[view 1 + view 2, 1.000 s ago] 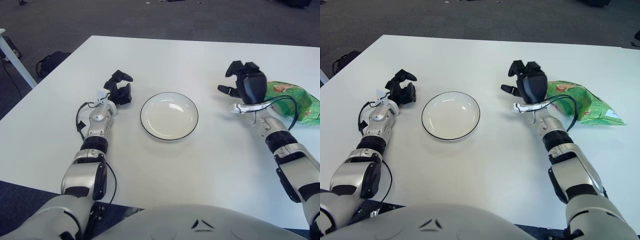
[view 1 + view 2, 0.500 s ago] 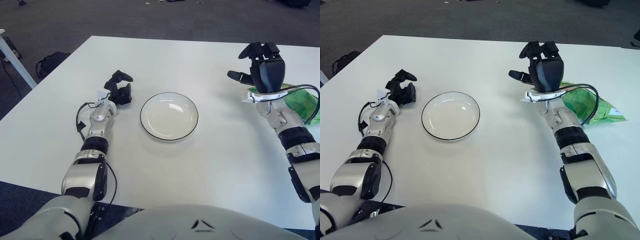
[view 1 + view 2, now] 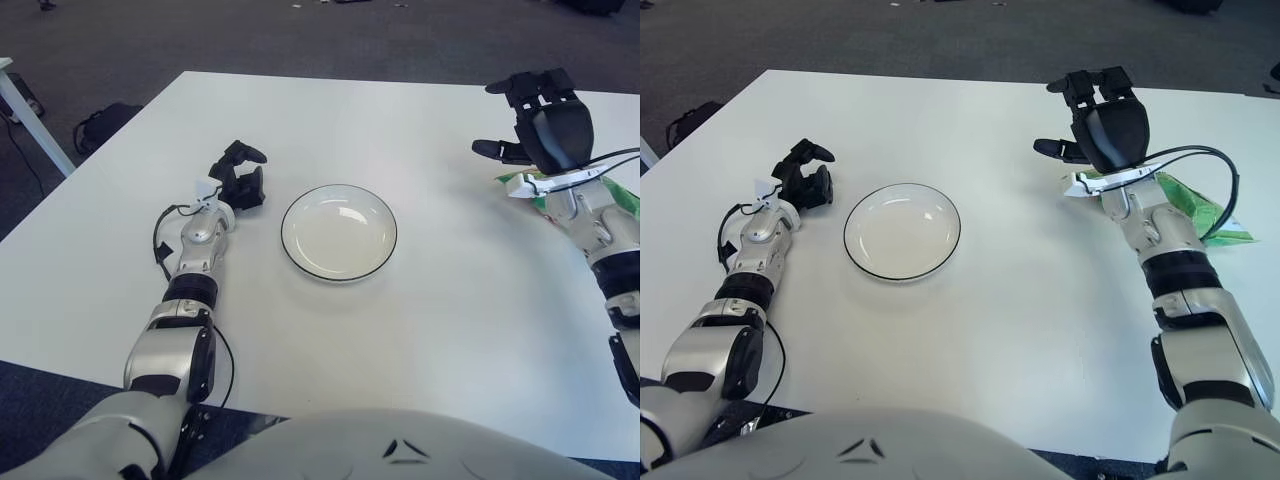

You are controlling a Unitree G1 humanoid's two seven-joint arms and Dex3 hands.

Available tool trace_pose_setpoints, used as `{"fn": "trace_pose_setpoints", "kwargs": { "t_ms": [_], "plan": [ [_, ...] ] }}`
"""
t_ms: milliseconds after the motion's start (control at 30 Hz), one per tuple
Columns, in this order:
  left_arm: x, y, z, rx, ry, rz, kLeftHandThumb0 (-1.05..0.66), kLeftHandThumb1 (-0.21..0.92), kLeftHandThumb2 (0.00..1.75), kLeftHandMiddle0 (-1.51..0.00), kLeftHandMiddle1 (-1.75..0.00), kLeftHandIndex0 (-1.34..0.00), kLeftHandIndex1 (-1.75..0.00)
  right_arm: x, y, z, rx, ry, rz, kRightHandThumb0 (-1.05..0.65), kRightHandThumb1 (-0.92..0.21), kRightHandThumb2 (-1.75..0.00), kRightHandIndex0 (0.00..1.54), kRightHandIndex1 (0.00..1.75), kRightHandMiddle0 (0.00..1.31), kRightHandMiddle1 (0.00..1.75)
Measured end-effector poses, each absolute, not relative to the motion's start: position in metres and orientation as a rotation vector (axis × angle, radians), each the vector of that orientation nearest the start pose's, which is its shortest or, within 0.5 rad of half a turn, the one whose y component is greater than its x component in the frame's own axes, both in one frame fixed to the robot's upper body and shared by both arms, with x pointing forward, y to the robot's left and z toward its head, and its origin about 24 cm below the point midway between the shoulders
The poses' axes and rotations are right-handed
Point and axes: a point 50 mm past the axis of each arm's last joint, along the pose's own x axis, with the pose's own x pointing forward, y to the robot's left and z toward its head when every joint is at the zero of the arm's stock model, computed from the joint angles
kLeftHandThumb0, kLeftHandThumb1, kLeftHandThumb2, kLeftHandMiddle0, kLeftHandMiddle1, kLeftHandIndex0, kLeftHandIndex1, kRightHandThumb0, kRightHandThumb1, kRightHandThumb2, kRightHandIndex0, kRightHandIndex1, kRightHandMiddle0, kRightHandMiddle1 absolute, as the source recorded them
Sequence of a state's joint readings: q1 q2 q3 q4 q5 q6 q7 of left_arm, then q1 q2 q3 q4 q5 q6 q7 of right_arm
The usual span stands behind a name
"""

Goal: Put the snack into the plate.

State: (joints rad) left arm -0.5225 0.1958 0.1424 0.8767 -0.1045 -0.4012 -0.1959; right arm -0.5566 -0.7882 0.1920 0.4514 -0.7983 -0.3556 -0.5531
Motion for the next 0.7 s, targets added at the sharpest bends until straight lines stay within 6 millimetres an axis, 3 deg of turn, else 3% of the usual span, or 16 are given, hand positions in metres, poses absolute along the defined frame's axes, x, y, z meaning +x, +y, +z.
{"fn": "trace_pose_setpoints", "kwargs": {
  "t_ms": [433, 567, 700],
  "plan": [
    [0.336, 0.196, 0.039, 0.045, -0.053, -0.069, -0.42, 0.52, 1.06, -1.12, -1.75, -0.45, -1.75, 0.299, -0.299, 0.225, -1.549, -0.638, -0.179, -0.7, -0.9, -0.54, 0.18, 0.39, 0.0, 0.92],
    [0.335, 0.196, 0.038, 0.045, -0.051, -0.068, -0.42, 0.52, 1.06, -1.11, -1.75, -0.45, -1.75, 0.297, -0.315, 0.224, -1.563, -0.587, -0.181, -0.67, -0.86, -0.54, 0.19, 0.39, 0.0, 0.95],
    [0.335, 0.198, 0.039, 0.043, -0.052, -0.064, -0.42, 0.52, 1.05, -1.1, -1.75, -0.45, -1.75, 0.298, -0.325, 0.216, -1.566, -0.517, -0.166, -0.62, -0.77, -0.64, 0.18, 0.39, 0.0, 1.01]
  ]
}}
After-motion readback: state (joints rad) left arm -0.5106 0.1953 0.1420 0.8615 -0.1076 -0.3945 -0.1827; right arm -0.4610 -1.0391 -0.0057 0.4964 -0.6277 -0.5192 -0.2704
